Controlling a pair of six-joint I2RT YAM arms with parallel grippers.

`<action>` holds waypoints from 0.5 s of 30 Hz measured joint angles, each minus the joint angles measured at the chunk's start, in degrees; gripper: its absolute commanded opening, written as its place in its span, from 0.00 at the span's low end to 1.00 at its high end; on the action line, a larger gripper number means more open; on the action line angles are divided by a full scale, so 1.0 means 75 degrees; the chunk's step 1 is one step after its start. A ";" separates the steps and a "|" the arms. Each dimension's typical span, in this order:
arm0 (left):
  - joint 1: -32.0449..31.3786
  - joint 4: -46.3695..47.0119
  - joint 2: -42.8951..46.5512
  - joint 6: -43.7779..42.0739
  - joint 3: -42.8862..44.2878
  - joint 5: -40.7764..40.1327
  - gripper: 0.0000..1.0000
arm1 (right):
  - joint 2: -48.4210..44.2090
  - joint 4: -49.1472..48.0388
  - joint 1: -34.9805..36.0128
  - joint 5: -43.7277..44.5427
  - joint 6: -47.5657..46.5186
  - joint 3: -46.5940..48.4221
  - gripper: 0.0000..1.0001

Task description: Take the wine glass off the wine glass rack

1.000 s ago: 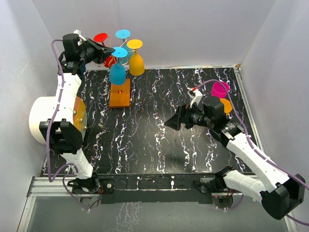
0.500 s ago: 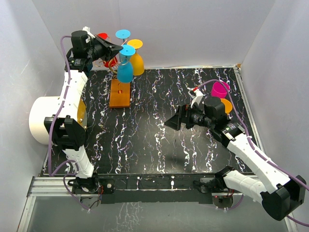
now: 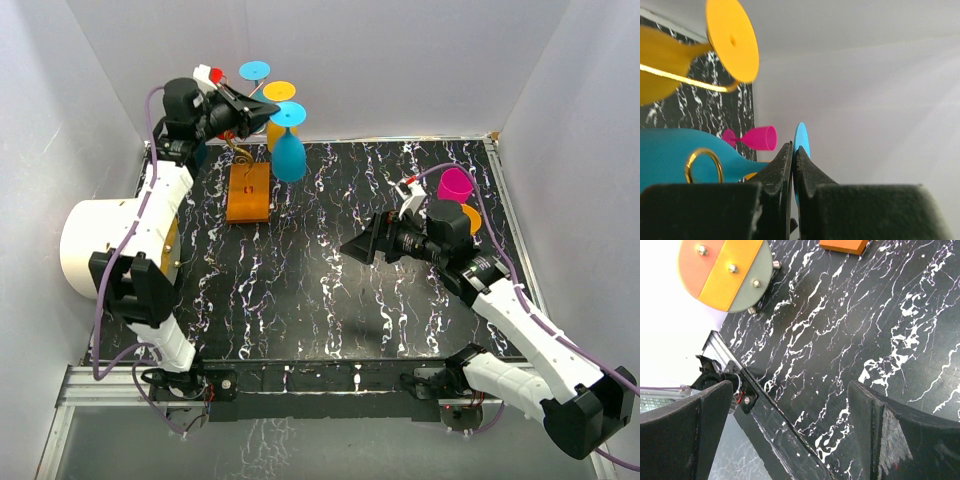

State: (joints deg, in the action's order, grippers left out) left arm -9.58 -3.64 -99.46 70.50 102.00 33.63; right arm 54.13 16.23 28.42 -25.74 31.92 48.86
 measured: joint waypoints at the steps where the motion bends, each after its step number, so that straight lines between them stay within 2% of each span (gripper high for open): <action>1: -0.0087 0.0239 0.0224 0.0128 -0.0379 0.0058 0.00 | -0.0015 -0.0082 0.0000 0.0023 0.0093 0.0000 0.98; 8: -0.0536 0.2238 0.2203 0.1387 -0.2894 0.0370 0.00 | -0.0026 -0.1559 0.0003 0.0009 0.1177 -0.0309 0.98; 15: -0.0597 0.4269 0.3923 0.2748 -0.4459 0.0408 0.00 | 0.0402 -0.3821 0.0000 -0.0020 0.2725 -0.0405 0.97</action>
State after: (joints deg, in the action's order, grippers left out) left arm -14.06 28.38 -70.04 91.11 68.55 36.69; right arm 57.14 -12.43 28.42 -25.89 52.36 45.82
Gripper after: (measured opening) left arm 0.018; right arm 0.981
